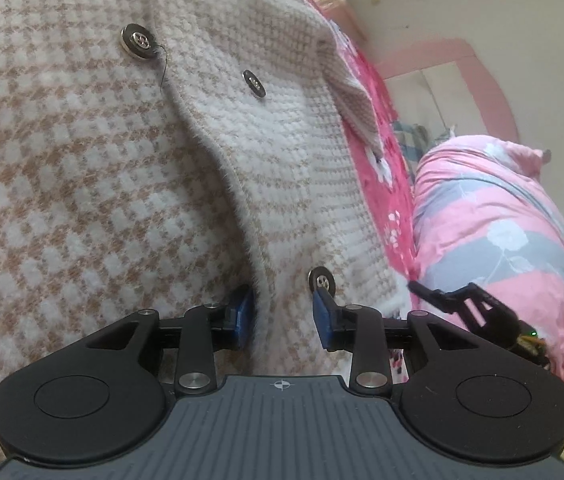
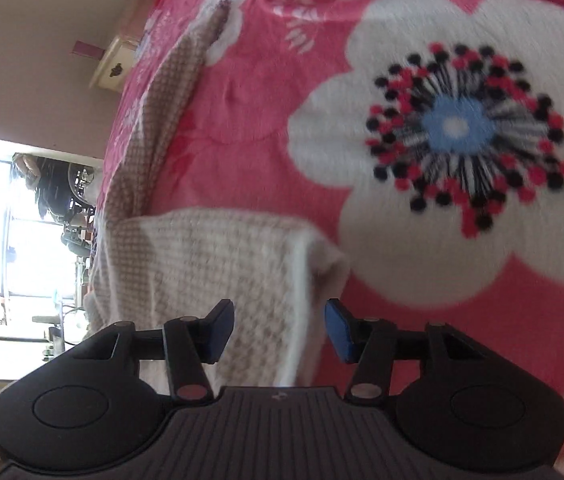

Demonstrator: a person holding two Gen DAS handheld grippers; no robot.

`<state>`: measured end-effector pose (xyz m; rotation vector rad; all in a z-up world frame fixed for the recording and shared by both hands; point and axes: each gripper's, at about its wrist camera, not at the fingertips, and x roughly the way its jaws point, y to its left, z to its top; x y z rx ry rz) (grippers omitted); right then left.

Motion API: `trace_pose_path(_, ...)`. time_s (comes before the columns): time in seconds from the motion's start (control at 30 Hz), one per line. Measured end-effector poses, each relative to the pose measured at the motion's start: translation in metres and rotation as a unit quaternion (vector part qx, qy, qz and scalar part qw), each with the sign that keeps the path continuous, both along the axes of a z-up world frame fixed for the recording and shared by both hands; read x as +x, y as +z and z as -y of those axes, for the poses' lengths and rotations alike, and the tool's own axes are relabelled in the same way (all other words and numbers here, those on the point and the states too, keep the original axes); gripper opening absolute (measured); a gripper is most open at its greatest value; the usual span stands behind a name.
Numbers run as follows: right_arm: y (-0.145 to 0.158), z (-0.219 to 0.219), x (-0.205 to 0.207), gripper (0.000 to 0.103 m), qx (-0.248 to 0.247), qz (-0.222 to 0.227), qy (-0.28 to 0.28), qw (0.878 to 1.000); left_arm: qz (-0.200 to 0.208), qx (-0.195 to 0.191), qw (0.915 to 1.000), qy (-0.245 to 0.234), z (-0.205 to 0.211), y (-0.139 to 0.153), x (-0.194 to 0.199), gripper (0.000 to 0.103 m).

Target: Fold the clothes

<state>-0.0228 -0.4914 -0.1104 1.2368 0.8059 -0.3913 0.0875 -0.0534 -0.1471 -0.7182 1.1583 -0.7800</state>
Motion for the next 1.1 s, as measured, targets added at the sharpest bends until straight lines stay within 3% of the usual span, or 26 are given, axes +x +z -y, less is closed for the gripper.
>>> trace_pose_path(0.07, -0.007, 0.002, 0.012, 0.043, 0.0, 0.01, 0.011, 1.0, -0.011, -0.002, 0.9999, 0.005, 0.001, -0.002, 0.002, 0.029)
trace_pose_path(0.1, -0.01, 0.002, 0.016, 0.031, 0.0, 0.014, 0.02, 1.0, -0.017, -0.001, 0.9998, 0.009, 0.001, -0.004, 0.002, 0.024)
trace_pose_path(0.13, -0.012, 0.003, 0.02, 0.012, -0.001, 0.016, 0.031, 0.999, -0.023, 0.001, 0.9997, 0.013, 0.002, -0.005, 0.003, 0.02)
trace_pose_path(0.17, -0.011, 0.002, 0.025, 0.004, -0.01, 0.02, 0.041, 0.999, -0.029, 0.0, 0.9994, 0.017, 0.002, -0.007, 0.004, 0.01)
trace_pose_path(0.2, -0.005, 0.002, 0.028, 0.003, -0.024, 0.032, 0.048, 0.998, -0.038, -0.013, 0.999, 0.02, 0.001, -0.009, 0.005, 0.008)
trace_pose_path(0.3, 0.021, 0.009, 0.028, 0.002, -0.076, 0.091, 0.042, 0.992, -0.062, -0.047, 0.9966, 0.029, 0.001, -0.014, 0.008, 0.006)
trace_pose_path(0.43, 0.005, 0.018, 0.032, 0.002, -0.081, 0.045, 0.04, 0.995, -0.057, -0.024, 0.9977, 0.028, 0.004, -0.023, 0.009, 0.007)
trace_pose_path(0.63, -0.032, 0.018, 0.025, 0.008, -0.015, 0.022, 0.019, 0.999, -0.031, -0.015, 0.9994, 0.006, 0.004, -0.016, 0.011, 0.007)
trace_pose_path(0.7, -0.036, 0.019, 0.019, 0.011, -0.001, 0.032, 0.003, 0.999, -0.022, -0.012, 0.9997, -0.001, 0.003, -0.013, 0.012, 0.02)
trace_pose_path(0.8, -0.035, 0.02, 0.014, 0.026, -0.001, 0.051, -0.001, 0.999, -0.025, -0.017, 0.9995, 0.008, 0.003, -0.012, 0.019, 0.025)
trace_pose_path(0.93, -0.031, 0.026, 0.007, 0.031, 0.017, 0.054, -0.026, 0.998, -0.017, 0.003, 0.9997, 0.017, -0.003, -0.005, 0.021, 0.026)
trace_pose_path(1.1, -0.002, 0.017, -0.023, 0.031, -0.019, 0.067, -0.06, 0.996, 0.048, 0.063, 0.9949, 0.062, -0.04, 0.021, 0.023, 0.026)
